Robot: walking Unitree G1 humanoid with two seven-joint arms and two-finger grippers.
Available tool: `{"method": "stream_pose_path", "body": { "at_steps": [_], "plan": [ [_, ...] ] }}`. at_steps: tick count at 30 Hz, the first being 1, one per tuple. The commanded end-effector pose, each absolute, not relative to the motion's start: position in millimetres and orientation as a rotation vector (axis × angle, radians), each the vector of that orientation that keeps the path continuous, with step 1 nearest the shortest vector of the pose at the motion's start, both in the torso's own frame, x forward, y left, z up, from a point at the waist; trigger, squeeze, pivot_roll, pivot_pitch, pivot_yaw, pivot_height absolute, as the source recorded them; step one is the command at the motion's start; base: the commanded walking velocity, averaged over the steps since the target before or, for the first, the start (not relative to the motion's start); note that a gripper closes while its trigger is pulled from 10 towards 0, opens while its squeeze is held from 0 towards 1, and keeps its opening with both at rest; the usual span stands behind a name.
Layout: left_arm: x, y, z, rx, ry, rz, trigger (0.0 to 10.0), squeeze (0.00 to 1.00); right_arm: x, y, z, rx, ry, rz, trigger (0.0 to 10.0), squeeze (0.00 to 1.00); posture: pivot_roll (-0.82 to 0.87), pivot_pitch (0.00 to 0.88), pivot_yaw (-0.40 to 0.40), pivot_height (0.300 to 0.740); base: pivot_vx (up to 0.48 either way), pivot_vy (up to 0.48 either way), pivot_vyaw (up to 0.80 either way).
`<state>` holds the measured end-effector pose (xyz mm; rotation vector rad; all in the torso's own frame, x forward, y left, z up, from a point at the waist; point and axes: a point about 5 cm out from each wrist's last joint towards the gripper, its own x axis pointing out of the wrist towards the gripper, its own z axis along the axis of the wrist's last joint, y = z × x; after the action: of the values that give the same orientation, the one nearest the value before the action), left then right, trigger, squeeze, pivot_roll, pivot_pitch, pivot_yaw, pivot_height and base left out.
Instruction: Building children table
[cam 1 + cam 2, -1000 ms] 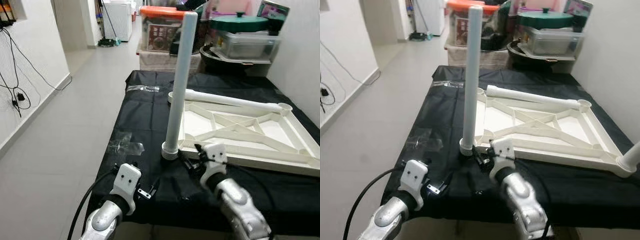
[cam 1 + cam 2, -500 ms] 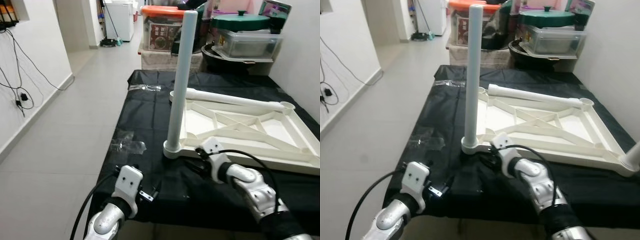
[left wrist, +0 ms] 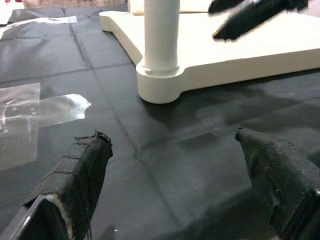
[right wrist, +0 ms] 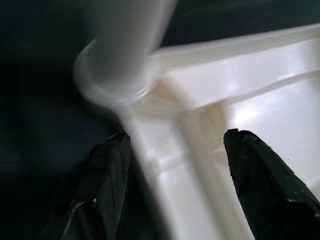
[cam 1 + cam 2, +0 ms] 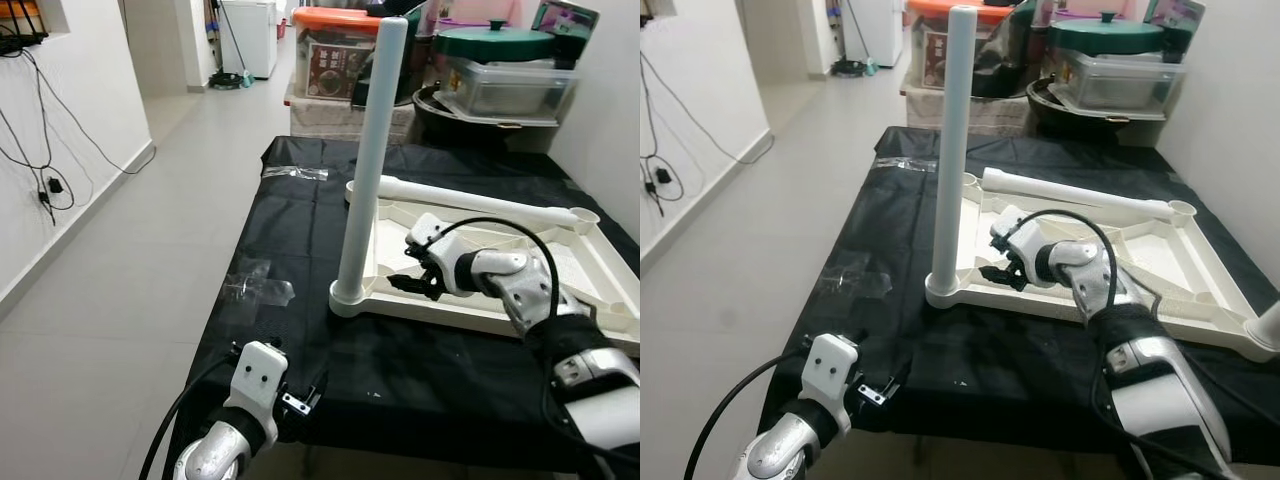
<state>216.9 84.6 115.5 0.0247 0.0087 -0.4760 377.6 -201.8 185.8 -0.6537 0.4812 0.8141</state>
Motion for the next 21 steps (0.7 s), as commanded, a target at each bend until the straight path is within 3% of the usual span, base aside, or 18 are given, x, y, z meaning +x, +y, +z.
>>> {"method": "stream_pose_path", "body": {
  "at_steps": [1,12,14,21],
  "plan": [
    [213,81,116,0.019,0.023,-0.483,10.0,0.0,376,-203,185,-0.683,0.524,0.864,10.0,0.0,0.17,0.0,-0.085,0.74,0.0,0.0,0.0],
    [205,78,121,-0.002,0.029,-0.487,10.0,0.0,377,-201,182,-0.718,0.618,0.963,10.0,0.0,0.16,0.054,-0.096,0.74,0.0,0.0,0.0],
    [196,75,128,-0.024,0.025,-0.489,10.0,0.0,382,-199,177,-0.802,0.65,0.907,10.0,0.0,0.16,0.11,-0.108,0.74,0.0,0.0,0.0],
    [185,72,137,-0.043,0.026,-0.489,10.0,0.0,391,-188,186,-0.823,0.605,0.853,10.0,0.0,0.16,0.15,-0.111,0.74,0.0,0.0,0.0]
  ]
}}
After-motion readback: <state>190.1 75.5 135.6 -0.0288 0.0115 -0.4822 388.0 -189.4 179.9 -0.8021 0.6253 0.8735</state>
